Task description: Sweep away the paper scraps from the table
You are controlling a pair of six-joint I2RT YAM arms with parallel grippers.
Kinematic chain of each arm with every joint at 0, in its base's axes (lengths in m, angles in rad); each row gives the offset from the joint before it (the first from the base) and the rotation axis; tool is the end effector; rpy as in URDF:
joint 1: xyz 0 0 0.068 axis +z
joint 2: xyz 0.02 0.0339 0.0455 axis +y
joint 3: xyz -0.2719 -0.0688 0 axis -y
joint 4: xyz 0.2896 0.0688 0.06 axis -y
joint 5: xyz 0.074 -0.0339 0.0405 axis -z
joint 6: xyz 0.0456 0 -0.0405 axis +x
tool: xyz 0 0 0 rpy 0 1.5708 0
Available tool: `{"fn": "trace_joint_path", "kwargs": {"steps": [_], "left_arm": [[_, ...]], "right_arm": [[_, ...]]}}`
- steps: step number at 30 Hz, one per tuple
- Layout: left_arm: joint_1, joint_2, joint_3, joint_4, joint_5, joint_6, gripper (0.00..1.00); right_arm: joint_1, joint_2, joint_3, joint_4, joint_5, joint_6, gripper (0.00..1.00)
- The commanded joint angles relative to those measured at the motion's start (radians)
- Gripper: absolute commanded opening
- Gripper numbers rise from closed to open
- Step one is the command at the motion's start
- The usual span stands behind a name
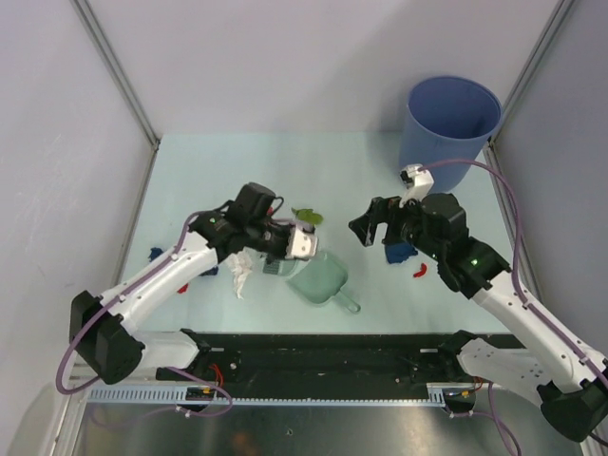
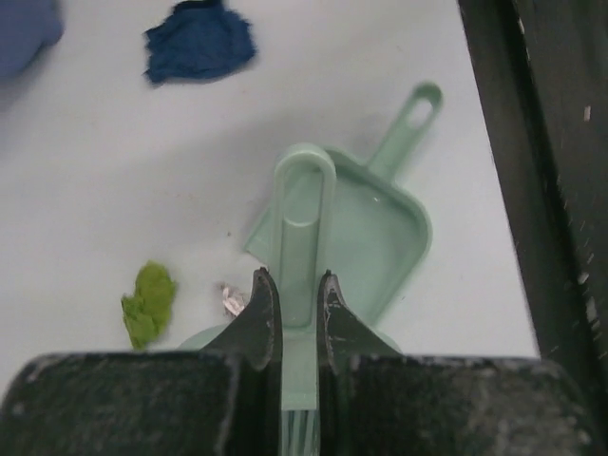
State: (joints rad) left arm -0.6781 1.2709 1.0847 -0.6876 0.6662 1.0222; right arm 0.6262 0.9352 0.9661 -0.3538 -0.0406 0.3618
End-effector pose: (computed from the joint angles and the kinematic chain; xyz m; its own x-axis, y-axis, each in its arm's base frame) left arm 0.2205 -0.2138 0.2944 0.3730 0.5609 -0.7391 0.9278 -0.2209 0.3006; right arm 0.2092 0.1536 0.3633 -0.4588 0.1046 -0.8824 -0.4858 0.8019 0.3477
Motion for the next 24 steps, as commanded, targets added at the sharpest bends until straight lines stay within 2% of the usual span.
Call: {"fn": "trace_joint_path", "kwargs": {"steps": [1, 3, 4, 6, 10, 12, 16, 18, 21, 22, 24], "left_arm": [[0.063, -0.047, 0.135, 0.115, 0.125, -0.432, 0.00], [0.074, -0.070, 0.161, 0.170, 0.032, -0.538, 0.00], [0.077, -0.073, 0.193, 0.210, -0.011, -0.639, 0.00], [0.083, -0.067, 0.231, 0.226, -0.139, -0.720, 0.00], [0.086, -0.074, 0.262, 0.301, -0.358, -0.899, 0.00], [0.095, -0.082, 0.264, 0.319, -0.407, -0.973, 0.00], [0.104, -0.088, 0.271, 0.323, -0.427, -1.149, 0.00], [0.123, -0.091, 0.274, 0.323, -0.410, -1.174, 0.00], [0.140, -0.096, 0.282, 0.323, -0.375, -1.205, 0.00], [0.144, -0.099, 0.284, 0.323, -0.367, -1.215, 0.00], [0.147, -0.099, 0.288, 0.321, -0.364, -1.226, 0.00]], "right_arm": [[-0.003, -0.053, 0.006, 0.111, 0.039, -0.024, 1.00], [0.010, -0.046, 0.006, 0.148, 0.063, -0.029, 0.98], [0.039, -0.038, 0.006, 0.189, 0.062, -0.034, 0.98], [0.088, 0.003, 0.006, 0.245, 0.059, -0.062, 0.98], [0.249, 0.092, 0.006, 0.444, 0.085, -0.142, 0.99], [0.297, 0.144, 0.006, 0.516, 0.065, -0.152, 1.00], [0.293, 0.272, 0.008, 0.679, 0.009, -0.120, 1.00], [0.288, 0.298, 0.014, 0.711, -0.005, -0.109, 0.98], [0.268, 0.361, 0.025, 0.705, -0.007, -0.101, 0.90], [0.261, 0.373, 0.025, 0.707, -0.034, -0.092, 0.78], [0.250, 0.415, 0.025, 0.733, -0.074, -0.075, 0.62]]}}
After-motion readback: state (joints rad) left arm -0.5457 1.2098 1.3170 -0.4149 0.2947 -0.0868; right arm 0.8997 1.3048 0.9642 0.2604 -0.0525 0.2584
